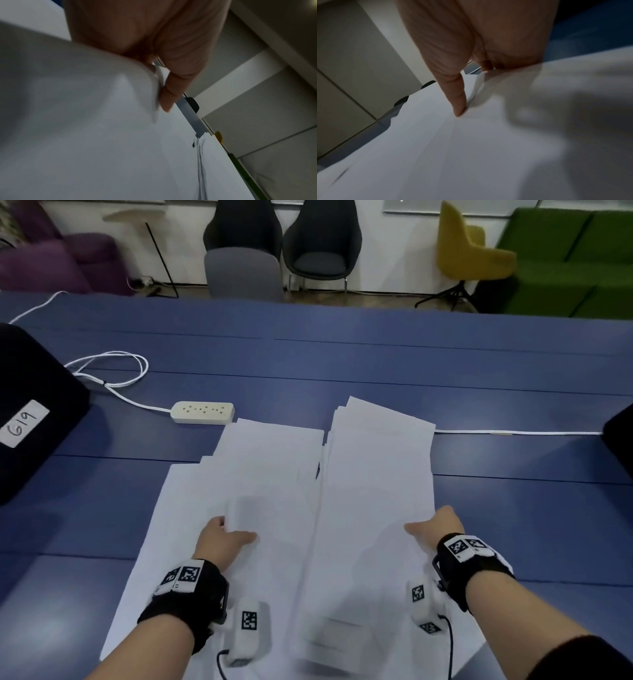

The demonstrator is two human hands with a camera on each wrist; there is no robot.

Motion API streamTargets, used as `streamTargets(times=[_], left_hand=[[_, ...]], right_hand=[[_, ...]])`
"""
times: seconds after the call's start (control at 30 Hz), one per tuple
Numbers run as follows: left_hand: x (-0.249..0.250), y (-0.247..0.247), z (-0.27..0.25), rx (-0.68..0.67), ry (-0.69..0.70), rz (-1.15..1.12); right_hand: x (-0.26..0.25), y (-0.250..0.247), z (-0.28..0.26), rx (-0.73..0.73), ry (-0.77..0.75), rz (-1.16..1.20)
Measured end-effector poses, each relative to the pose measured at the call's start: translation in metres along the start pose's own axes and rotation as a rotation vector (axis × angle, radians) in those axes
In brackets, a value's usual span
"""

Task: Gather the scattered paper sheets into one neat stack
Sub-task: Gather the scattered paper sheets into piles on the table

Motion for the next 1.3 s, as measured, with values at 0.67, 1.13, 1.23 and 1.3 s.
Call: streamTargets(times=[0.67,1.13,1.23,1.3], left_hand=[[-0.013,-0.034,-0.003,-0.083,0.16,0.249],[0.088,-0.117,-0.061,0.029,0.634,-0.32],[0.094,-0.086,-0.051,-0.17,0.541,-0.459],[0.091,-0.05,-0.046,-0.225,0.471,-0.435]], right_hand=[[0.012,-0.016,0.007,-0.074,-0.148,-0.153],[0.018,-0.009,0.008,-0.004,-0.109,-0.159],[0.016,-0.007,0.006,-0.018,-0.097,-0.176],[0.016,-0.007,0.005,-0.032,-0.091,-0.133]])
Point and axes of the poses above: each hand's wrist, its own z-axis towards the middle knuckle, its own y-axis out of the palm, x = y × z, the point moved 4 cm from there along z, towards the middle knuckle, and after that the axes turned 3 degrees about -x, right-handed, at the moved point
